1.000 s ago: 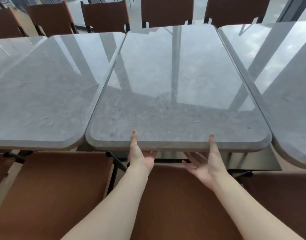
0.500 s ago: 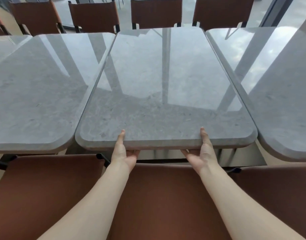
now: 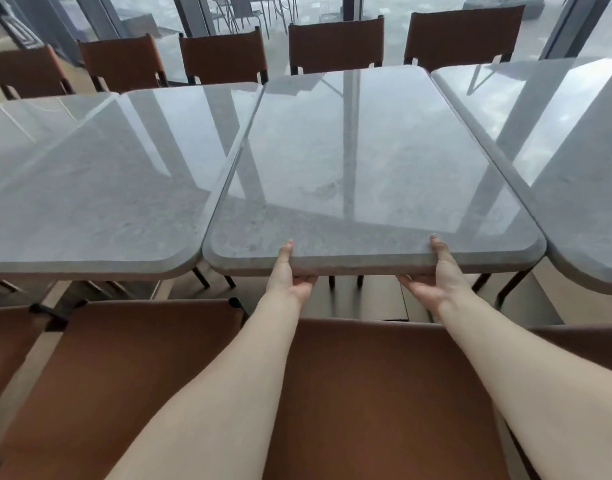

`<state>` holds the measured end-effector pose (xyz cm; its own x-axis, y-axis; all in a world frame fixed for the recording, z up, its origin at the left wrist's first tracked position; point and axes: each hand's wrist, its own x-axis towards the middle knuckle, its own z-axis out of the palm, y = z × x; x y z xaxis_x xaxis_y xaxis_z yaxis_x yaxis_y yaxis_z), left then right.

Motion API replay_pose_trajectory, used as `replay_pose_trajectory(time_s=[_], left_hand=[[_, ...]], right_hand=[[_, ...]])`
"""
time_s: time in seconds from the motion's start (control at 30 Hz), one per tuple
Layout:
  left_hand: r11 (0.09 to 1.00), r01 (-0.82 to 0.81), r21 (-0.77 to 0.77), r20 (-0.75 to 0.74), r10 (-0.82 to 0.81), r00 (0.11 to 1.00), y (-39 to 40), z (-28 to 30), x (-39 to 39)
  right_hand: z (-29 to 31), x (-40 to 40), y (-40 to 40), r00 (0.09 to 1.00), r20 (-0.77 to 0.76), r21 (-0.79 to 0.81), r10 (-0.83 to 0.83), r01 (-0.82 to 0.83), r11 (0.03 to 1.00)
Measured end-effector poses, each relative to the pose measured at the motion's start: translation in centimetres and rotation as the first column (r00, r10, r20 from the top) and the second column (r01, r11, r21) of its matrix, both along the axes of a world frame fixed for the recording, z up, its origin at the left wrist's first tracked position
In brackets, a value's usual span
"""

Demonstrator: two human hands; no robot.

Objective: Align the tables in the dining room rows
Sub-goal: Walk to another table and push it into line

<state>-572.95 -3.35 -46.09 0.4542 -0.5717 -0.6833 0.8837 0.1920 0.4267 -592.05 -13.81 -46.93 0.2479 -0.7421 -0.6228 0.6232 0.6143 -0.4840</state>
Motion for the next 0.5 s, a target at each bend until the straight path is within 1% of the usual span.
replay_pose_trajectory(time_s=[0.13,0.5], left_hand=[[1.000,0.013,-0.014,0.000,-0.013,1.000,0.3,-0.1,0.0],[0.999,0.013,0.039,0.019,-0.014,1.000,1.1,-0.2,-0.3]], right_hand=[[0.0,0.0,0.1,1.000,-0.014,-0.007,0.005,-0.005,1.000],[-0.1,-0.5,1.4,1.000,-0.005,0.001,0.000,0.000,1.000]])
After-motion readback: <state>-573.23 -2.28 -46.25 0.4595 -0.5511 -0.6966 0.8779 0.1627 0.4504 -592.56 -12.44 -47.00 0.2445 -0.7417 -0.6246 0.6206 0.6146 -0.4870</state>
